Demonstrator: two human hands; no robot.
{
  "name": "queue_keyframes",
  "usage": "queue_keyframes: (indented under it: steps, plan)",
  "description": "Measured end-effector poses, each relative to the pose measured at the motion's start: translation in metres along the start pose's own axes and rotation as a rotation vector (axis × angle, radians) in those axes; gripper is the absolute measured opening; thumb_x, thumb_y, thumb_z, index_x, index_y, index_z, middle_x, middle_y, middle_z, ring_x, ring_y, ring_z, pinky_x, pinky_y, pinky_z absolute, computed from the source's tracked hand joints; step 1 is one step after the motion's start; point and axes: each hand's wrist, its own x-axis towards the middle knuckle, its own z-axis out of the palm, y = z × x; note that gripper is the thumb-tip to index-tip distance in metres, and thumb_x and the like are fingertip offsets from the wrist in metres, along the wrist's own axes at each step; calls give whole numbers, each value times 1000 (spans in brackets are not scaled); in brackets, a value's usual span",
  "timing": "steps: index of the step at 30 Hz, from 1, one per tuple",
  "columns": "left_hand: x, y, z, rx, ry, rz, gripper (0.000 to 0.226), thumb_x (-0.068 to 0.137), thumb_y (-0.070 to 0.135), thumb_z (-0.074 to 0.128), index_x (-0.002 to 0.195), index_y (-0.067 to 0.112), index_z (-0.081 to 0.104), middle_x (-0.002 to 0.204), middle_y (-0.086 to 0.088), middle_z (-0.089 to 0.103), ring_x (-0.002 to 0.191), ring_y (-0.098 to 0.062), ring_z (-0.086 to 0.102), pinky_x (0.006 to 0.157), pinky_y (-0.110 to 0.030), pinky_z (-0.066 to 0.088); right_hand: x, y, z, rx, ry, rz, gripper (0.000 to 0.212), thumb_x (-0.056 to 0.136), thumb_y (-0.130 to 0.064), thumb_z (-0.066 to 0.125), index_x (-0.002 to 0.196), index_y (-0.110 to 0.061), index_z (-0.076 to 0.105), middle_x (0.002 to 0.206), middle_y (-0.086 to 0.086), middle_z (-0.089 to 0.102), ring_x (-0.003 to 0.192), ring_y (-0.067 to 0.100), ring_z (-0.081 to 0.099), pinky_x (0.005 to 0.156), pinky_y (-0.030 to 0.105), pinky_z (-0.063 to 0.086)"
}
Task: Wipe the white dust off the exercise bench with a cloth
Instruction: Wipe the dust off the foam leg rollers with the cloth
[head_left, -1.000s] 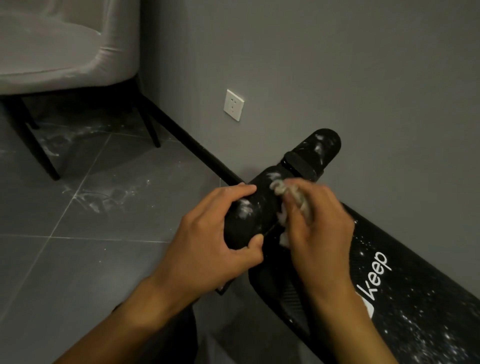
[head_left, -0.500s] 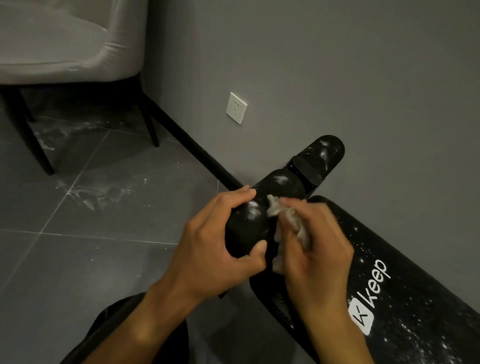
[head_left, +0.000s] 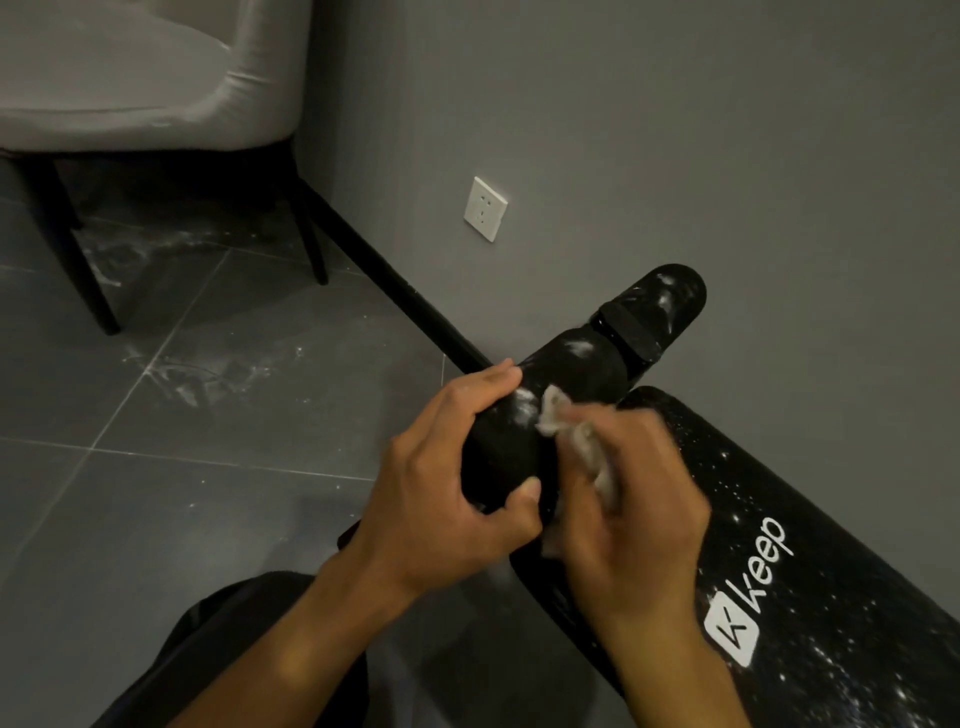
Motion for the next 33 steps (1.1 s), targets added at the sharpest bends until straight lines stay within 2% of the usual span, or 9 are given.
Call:
queue_keyframes:
  steps: [3, 8, 11, 15, 17, 21, 27, 31, 33]
  plan:
    - [0, -2, 1, -5, 12, 16, 70, 78, 28, 73, 142, 16, 47, 141, -7, 58, 131, -19, 59, 100, -43, 56, -8, -3, -1, 1, -49, -76, 19, 90, -7, 63, 106, -2, 71, 95, 6, 61, 85, -2, 52, 77, 6, 41]
    - [2, 2, 2, -5, 23, 22, 65, 80, 32, 68, 139, 13, 48, 140, -8, 58, 129, -19, 59, 98, -36, 56, 35, 9, -10, -91, -24, 216, 20, 95, -16, 62, 114, -21, 66, 103, -5, 61, 90, -7, 57, 79, 4, 43]
    - [3, 2, 2, 8, 13, 24, 65, 82, 35, 68, 139, 13, 47, 139, -9, 57, 129, -20, 58, 102, -32, 52, 24, -5, -9, -3, -94, 125, 23, 94, -9, 62, 116, -13, 68, 107, -3, 62, 97, -5, 58, 82, 4, 43]
    - [2, 0, 4, -15, 25, 29, 66, 80, 32, 70, 139, 14, 48, 137, -9, 57, 129, -21, 58, 103, -34, 51, 7, -5, -10, 59, -180, -72, 24, 90, 0, 66, 113, -6, 69, 101, 1, 62, 90, -2, 56, 79, 7, 42]
    - [3, -1, 6, -31, 31, 28, 65, 79, 32, 69, 139, 14, 48, 135, -11, 57, 127, -23, 59, 100, -35, 53, 22, 4, -10, -47, -127, -40, 22, 92, -10, 63, 113, -10, 69, 103, -2, 60, 88, -8, 52, 81, 3, 40]
    - [4, 0, 5, -25, 21, 49, 64, 75, 27, 68, 135, 14, 50, 137, -17, 56, 127, -25, 58, 96, -32, 54, 43, 12, -8, -80, -69, 196, 22, 96, -23, 61, 117, -20, 67, 103, -5, 63, 92, -6, 57, 80, 2, 41]
    - [11, -4, 2, 14, -8, 174, 61, 68, 13, 75, 127, 13, 58, 136, -23, 54, 127, -23, 59, 96, -31, 54, 13, 2, -9, 77, -108, -21, 19, 92, -19, 62, 108, -10, 69, 94, -3, 62, 82, -2, 58, 73, 7, 42]
    - [12, -3, 3, 37, 3, 172, 58, 69, 21, 66, 126, 14, 57, 133, -24, 54, 123, -21, 59, 90, -25, 54, 45, 21, -10, -38, -38, 177, 18, 94, -26, 59, 112, -27, 64, 102, -11, 61, 90, -7, 59, 76, 10, 49]
    - [12, -4, 3, 39, -3, 165, 59, 69, 22, 66, 127, 15, 57, 132, -24, 54, 124, -23, 58, 90, -26, 54, 49, 22, -9, -29, -54, 224, 20, 95, -29, 58, 114, -26, 65, 103, -9, 64, 91, -4, 60, 77, 9, 48]
